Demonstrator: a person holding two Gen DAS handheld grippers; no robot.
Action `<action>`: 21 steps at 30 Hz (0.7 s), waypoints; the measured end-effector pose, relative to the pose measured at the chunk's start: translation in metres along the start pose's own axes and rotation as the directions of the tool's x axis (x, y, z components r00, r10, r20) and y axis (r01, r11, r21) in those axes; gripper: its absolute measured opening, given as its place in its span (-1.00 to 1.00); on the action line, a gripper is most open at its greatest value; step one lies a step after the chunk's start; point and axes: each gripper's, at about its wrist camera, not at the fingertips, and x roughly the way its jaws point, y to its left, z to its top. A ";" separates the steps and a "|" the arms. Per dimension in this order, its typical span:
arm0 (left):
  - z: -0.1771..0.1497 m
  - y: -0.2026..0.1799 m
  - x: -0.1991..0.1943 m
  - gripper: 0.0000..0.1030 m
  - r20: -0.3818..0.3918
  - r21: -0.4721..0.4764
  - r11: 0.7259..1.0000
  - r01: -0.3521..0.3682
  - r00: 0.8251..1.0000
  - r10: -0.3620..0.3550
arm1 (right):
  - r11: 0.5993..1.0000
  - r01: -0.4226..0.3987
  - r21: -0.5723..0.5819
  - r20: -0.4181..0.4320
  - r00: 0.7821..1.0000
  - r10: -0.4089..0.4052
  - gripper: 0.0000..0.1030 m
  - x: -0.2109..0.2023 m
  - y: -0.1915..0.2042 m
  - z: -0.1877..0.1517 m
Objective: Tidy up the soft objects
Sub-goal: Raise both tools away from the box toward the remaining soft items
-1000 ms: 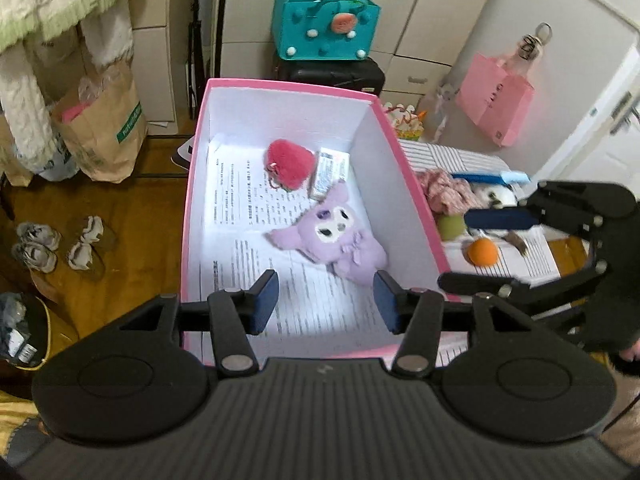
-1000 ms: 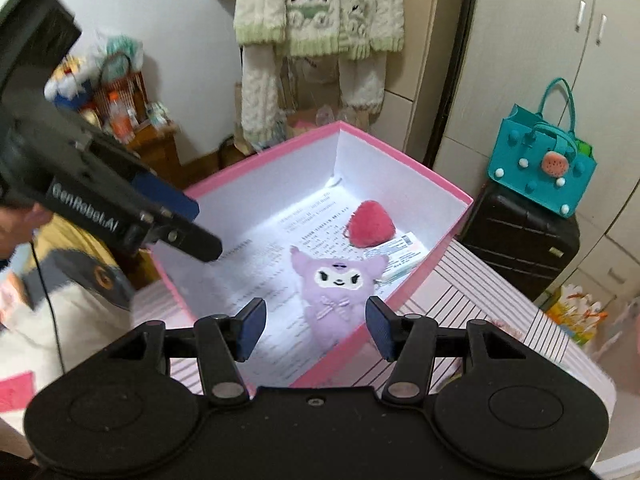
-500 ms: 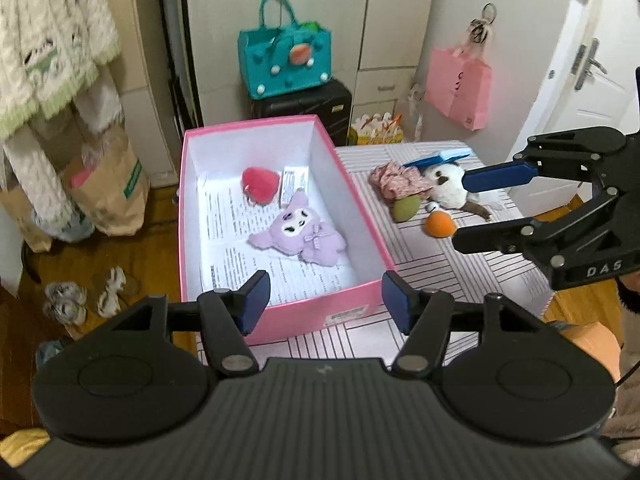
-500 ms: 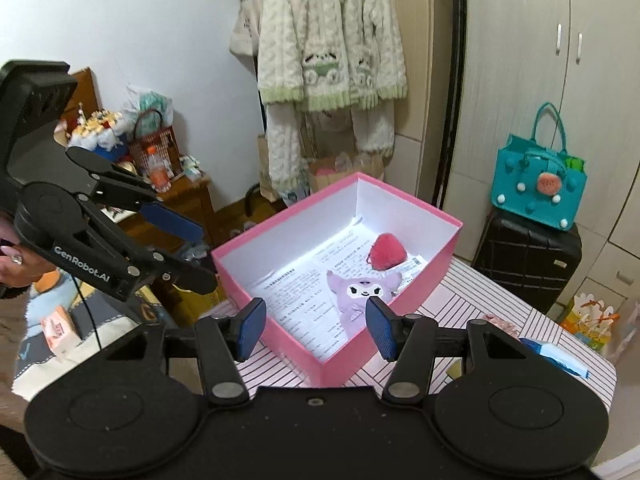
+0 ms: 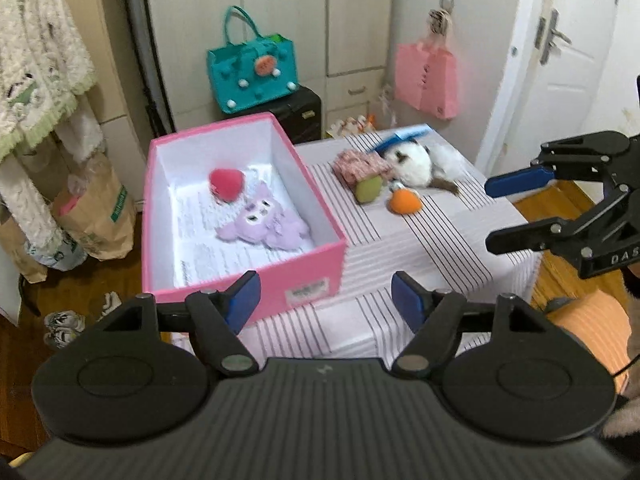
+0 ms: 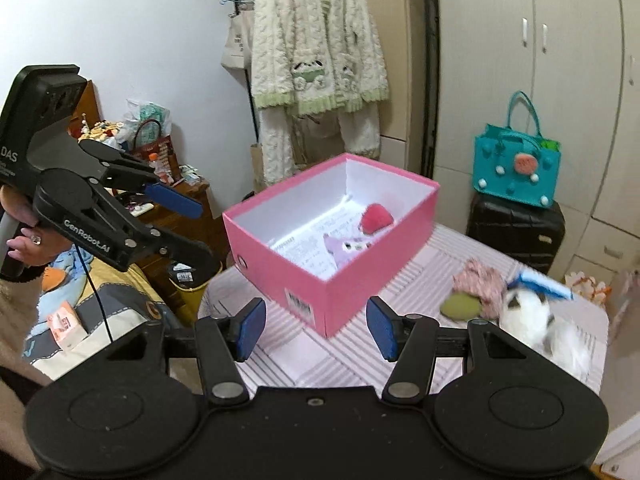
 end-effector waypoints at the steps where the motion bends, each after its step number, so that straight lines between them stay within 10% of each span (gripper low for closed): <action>1: -0.003 -0.003 0.002 0.39 -0.007 0.007 1.000 0.008 1.000 -0.008 | 1.000 0.004 0.003 -0.003 1.000 -0.004 0.19 -0.002 -0.001 -0.006; 21: -0.021 -0.061 0.065 0.40 -0.033 0.118 0.988 0.103 0.994 -0.100 | 0.996 0.050 0.078 -0.066 0.997 -0.045 0.24 0.003 -0.043 -0.085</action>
